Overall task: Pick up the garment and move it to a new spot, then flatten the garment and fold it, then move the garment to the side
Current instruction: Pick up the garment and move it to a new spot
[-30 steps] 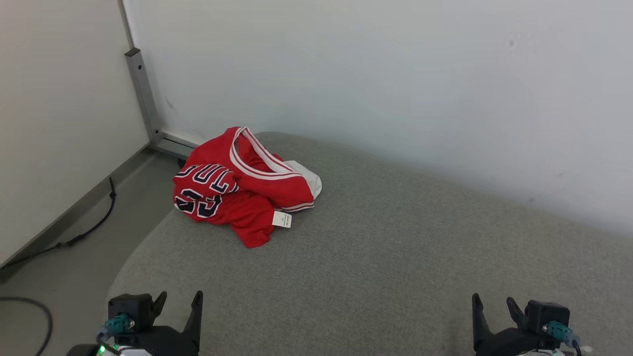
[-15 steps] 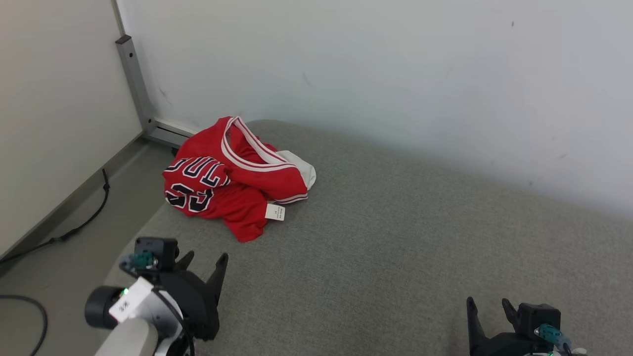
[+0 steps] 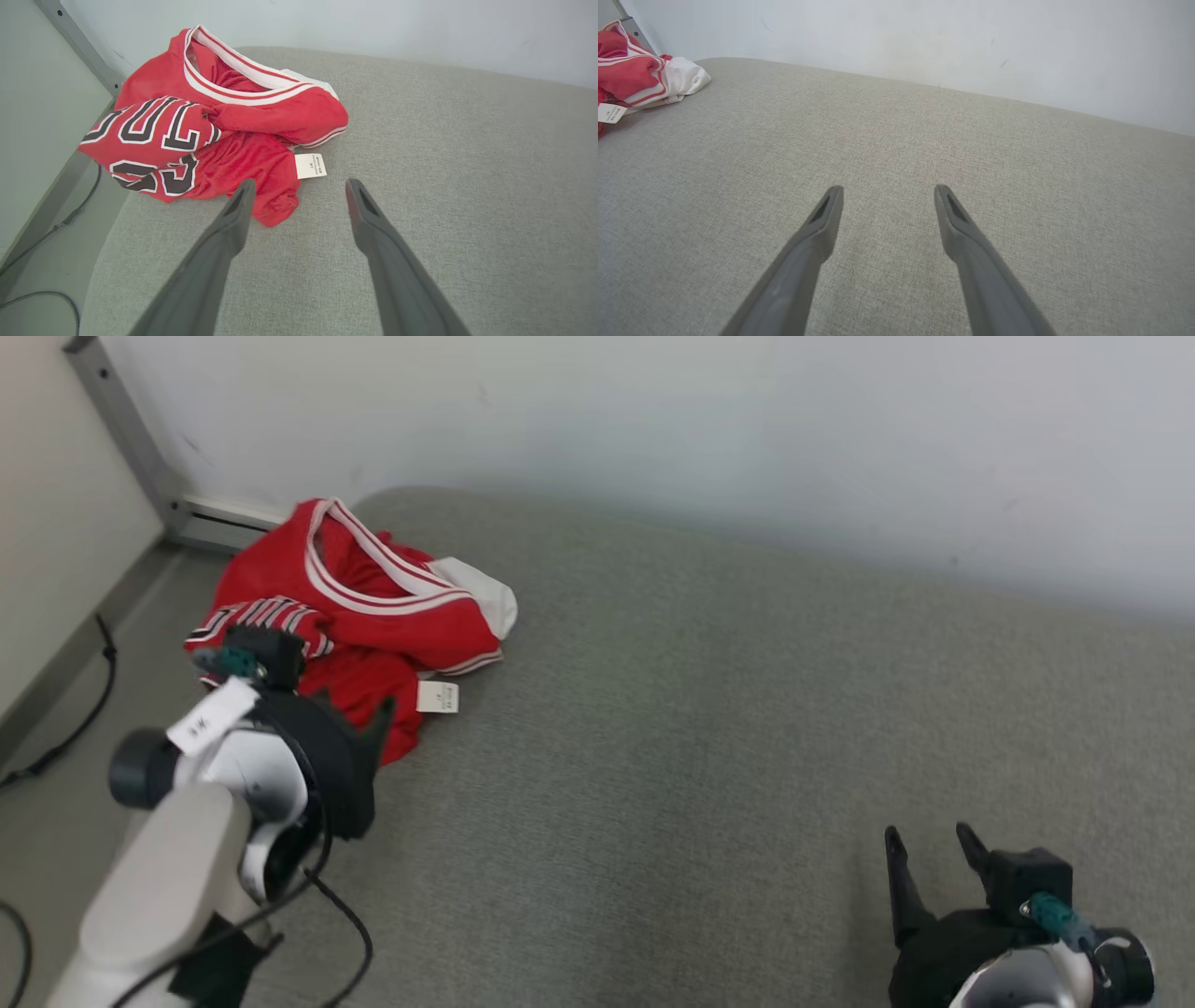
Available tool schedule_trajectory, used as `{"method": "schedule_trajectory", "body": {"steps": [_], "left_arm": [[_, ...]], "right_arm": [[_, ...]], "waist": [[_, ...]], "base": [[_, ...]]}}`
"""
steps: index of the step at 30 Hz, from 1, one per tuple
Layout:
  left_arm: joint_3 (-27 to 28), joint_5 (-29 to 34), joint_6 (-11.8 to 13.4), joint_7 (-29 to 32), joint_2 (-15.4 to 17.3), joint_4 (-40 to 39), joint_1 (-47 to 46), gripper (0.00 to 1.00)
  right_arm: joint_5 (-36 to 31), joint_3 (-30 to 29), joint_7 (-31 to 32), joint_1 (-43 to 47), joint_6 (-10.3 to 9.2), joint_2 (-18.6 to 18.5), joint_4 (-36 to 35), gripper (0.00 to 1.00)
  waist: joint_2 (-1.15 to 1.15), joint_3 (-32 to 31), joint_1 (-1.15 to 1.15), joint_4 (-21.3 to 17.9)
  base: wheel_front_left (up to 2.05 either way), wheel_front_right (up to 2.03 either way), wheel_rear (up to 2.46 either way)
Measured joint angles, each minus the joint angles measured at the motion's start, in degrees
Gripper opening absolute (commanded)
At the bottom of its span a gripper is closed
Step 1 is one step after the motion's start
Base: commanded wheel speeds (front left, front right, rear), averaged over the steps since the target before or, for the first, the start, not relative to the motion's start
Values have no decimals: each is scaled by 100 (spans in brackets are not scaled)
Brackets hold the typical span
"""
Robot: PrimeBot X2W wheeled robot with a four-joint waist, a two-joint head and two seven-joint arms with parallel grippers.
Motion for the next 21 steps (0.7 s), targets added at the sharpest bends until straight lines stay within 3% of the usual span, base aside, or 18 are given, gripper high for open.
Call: {"method": "schedule_trajectory", "body": {"steps": [11, 21], "left_arm": [[-257, 407, -192, 303, 305, 379, -926, 100], [-319, 762, -125, 352, 376, 1029, -1679, 100]], "right_arm": [[-88, -111, 320, -203, 0, -235, -695, 100], [-98, -349, 500, -458, 0, -310, -1045, 100]], "waist": [[0, 786, 0, -519], [0, 1585, 1, -914]], "base": [[0, 0, 0], [0, 0, 0]]}}
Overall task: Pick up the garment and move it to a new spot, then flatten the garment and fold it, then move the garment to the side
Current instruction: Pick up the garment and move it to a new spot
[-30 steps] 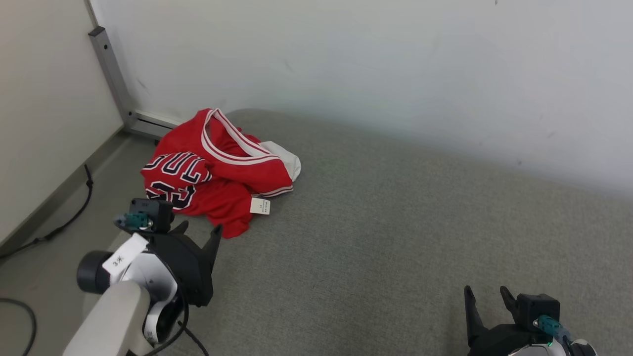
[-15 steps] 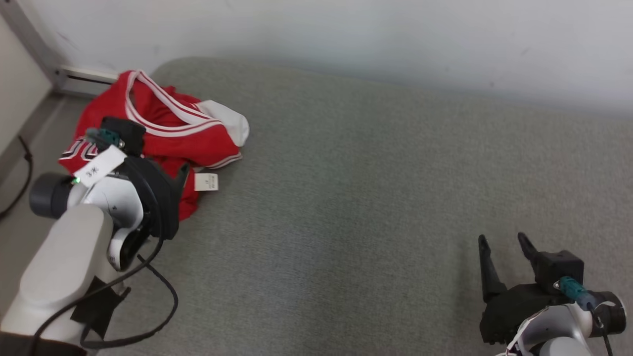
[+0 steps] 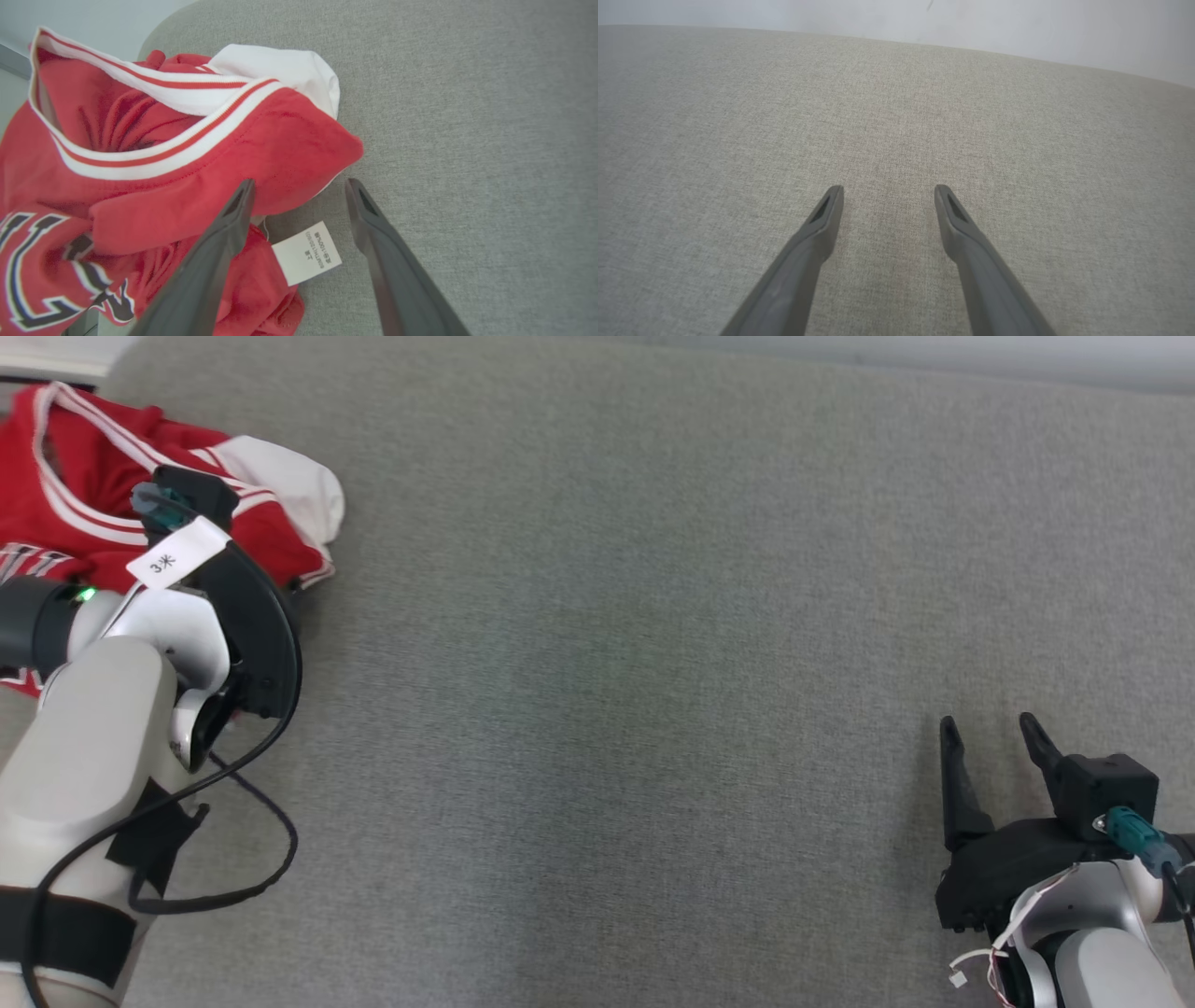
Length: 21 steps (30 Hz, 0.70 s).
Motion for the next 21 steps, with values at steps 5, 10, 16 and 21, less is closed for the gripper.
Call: {"method": "schedule_trajectory", "body": {"steps": [5, 10, 16, 21], "left_arm": [[2, 59, 102, -2, 41, 400, -100, 100], [7, 152, 305, -97, 62, 636, -242, 100], [-9, 277, 397, -244, 38, 921, -335, 16], [-19, 292, 390, -433, 12, 1165, -366, 0]], "right_arm": [[-36, 38, 78, -63, 0, 11, -82, 100], [-69, 19, 159, -71, 0, 7, -126, 100], [-100, 20, 224, -57, 0, 5, -211, 100], [-100, 18, 280, -46, 0, 2, -292, 100]], "waist": [[0, 187, -1, -142], [0, 254, -1, -197], [0, 227, -2, -207], [0, 237, -2, -228]], "base": [[0, 0, 0], [0, 0, 0], [0, 0, 0], [0, 0, 0]]}}
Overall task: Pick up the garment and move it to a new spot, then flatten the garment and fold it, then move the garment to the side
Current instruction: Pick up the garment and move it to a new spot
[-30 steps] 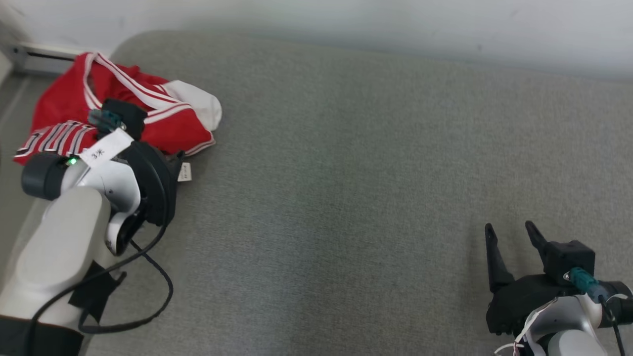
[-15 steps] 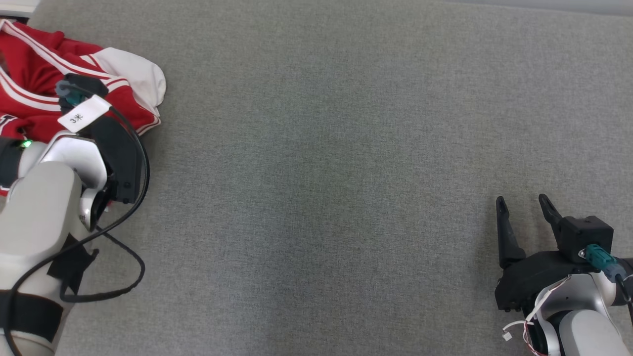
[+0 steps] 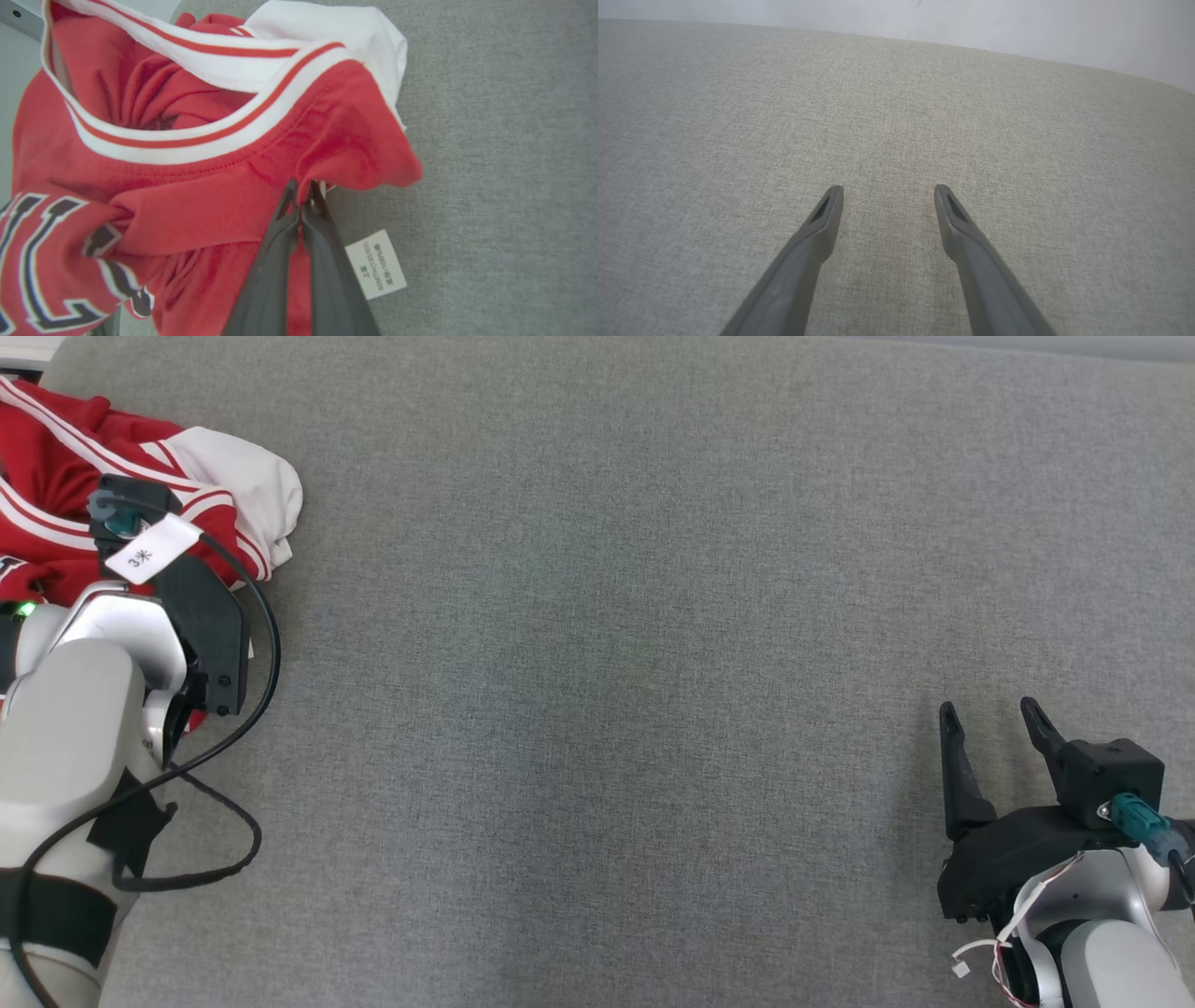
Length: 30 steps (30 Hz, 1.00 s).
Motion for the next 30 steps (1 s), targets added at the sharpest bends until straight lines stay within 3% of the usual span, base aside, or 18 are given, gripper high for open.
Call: {"method": "schedule_trajectory", "body": {"steps": [12, 30], "left_arm": [[482, -541, 88, -619, -536, 517, -262, 0], [269, -387, -54, -1432, -724, 666, -665, 0]], "right_arm": [[1, -183, 46, 64, 0, 80, 227, 100], [175, -320, -272, -41, 0, 389, 1148, 100]], "waist": [[0, -194, 0, 189], [-2, -1506, -1, 350]], "base": [[0, 0, 0], [0, 0, 0]]}}
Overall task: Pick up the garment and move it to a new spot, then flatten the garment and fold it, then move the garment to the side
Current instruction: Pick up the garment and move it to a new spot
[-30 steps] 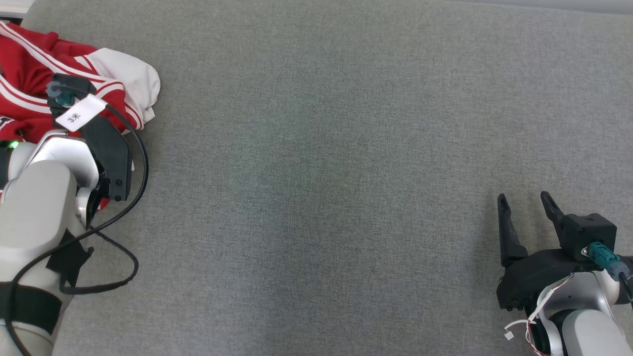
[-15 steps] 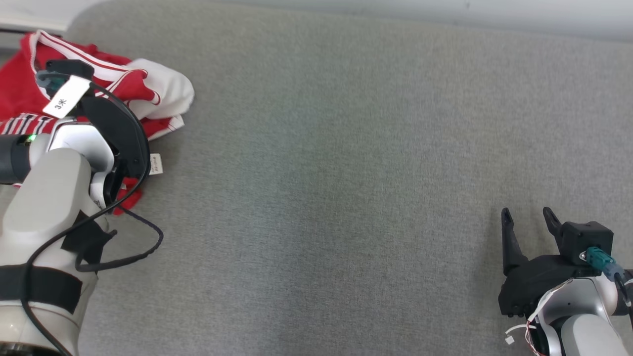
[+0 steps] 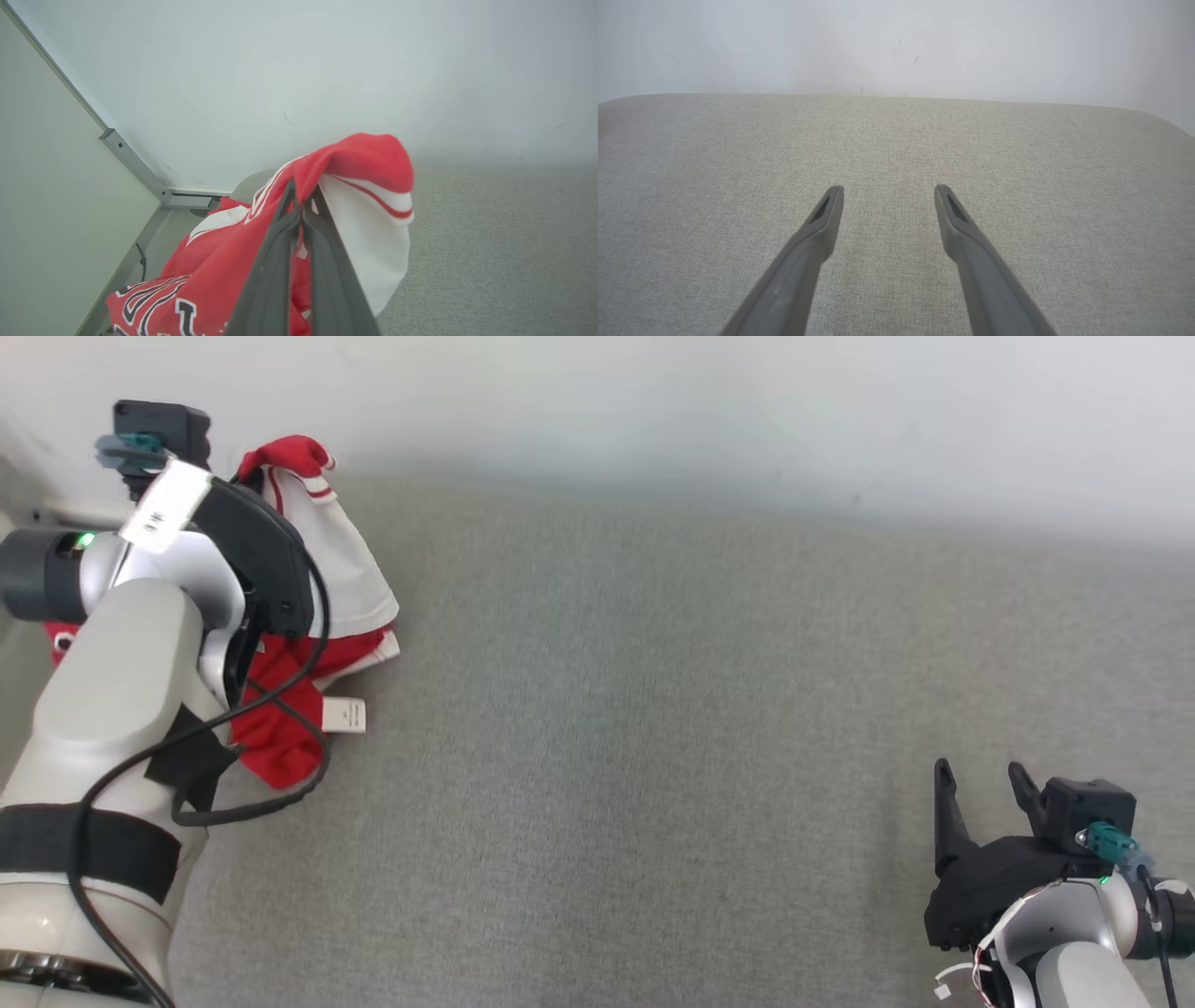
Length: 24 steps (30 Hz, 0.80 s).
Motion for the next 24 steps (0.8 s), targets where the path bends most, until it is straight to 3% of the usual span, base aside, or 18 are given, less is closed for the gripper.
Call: {"method": "schedule_trajectory", "body": {"steps": [13, 24], "left_arm": [[-264, 108, -301, -391, -424, -169, 3, 0], [-461, 81, -403, -593, -758, -766, 12, 0]], "right_arm": [[38, 116, -194, 343, 0, 69, 452, 100], [36, 167, -242, 612, 0, 75, 244, 100]], "waist": [[0, -941, 0, -431], [0, -1445, 0, -1203]], "base": [[0, 0, 0], [0, 0, 0]]}}
